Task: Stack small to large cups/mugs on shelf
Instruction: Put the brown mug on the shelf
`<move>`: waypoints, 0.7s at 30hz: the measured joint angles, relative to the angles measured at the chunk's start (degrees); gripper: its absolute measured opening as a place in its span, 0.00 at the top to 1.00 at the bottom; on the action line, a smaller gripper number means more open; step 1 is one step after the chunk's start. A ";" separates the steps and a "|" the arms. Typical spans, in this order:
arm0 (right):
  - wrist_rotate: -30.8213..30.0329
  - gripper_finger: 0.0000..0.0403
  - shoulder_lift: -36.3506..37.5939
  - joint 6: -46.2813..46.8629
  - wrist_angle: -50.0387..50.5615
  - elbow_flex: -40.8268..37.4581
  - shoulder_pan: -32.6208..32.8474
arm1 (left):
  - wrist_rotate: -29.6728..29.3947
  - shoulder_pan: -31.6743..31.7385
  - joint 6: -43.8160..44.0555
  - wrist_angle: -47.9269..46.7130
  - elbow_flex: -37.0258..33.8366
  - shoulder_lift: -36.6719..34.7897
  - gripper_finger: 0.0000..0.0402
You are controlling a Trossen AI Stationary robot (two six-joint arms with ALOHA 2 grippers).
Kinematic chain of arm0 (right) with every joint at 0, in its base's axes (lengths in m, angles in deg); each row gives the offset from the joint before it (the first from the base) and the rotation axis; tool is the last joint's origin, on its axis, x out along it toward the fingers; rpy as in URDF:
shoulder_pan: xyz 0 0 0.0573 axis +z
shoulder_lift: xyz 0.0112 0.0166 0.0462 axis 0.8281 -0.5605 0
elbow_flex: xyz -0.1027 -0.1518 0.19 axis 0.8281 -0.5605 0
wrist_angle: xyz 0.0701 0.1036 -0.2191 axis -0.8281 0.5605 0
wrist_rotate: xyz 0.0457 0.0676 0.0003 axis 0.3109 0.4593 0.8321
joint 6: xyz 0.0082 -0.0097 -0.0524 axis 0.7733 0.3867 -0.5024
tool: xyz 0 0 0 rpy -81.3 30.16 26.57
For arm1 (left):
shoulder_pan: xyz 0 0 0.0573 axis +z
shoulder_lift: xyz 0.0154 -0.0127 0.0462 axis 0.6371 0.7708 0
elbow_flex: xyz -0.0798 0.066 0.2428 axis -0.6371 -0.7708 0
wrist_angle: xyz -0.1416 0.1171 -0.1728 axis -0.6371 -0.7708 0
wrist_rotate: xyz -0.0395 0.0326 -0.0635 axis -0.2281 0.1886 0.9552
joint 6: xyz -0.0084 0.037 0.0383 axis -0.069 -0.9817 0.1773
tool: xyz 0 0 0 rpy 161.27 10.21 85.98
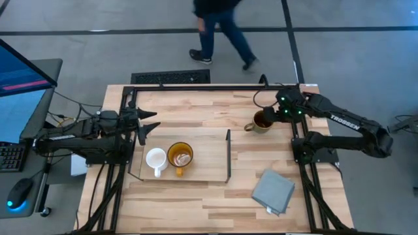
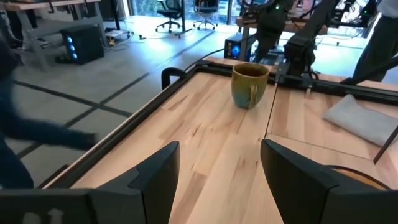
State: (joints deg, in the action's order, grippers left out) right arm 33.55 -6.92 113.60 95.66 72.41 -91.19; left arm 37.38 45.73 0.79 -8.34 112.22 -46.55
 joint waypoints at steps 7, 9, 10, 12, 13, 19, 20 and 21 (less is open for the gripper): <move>0.11 0.38 -3.43 -0.02 -0.73 0.00 0.00 | 0.00 0.00 -1.56 -0.11 0.00 0.00 0.46; 0.31 0.38 -3.54 0.00 -1.43 0.00 0.00 | 0.00 0.00 -2.07 -0.11 0.00 -0.01 0.46; 0.34 0.38 -3.50 0.00 -2.18 0.00 0.00 | -0.01 0.00 -2.34 -0.11 0.00 -0.01 0.46; 0.43 0.38 -3.04 0.00 -4.26 0.00 0.00 | 0.00 0.00 -2.69 -0.11 0.00 -0.01 0.46; 0.43 0.38 -2.82 0.00 -5.27 0.00 0.00 | 0.00 0.00 -2.78 -0.11 0.00 -0.01 0.46; -2.28 0.38 -2.49 -1.23 -3.33 2.83 -0.11 | 0.00 0.00 -2.82 -0.11 0.00 0.01 0.46; -3.18 0.38 -2.50 -1.49 -2.22 3.48 -0.11 | -0.02 0.00 -2.82 -0.11 0.00 -0.01 0.46; -4.09 0.38 -2.53 -1.64 -1.22 4.21 -0.11 | -0.01 0.00 -2.82 -0.11 0.00 -0.01 0.46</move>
State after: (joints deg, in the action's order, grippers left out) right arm 29.46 -9.45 111.97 94.44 76.62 -91.30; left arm 37.37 45.73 -2.03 -8.45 112.22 -46.56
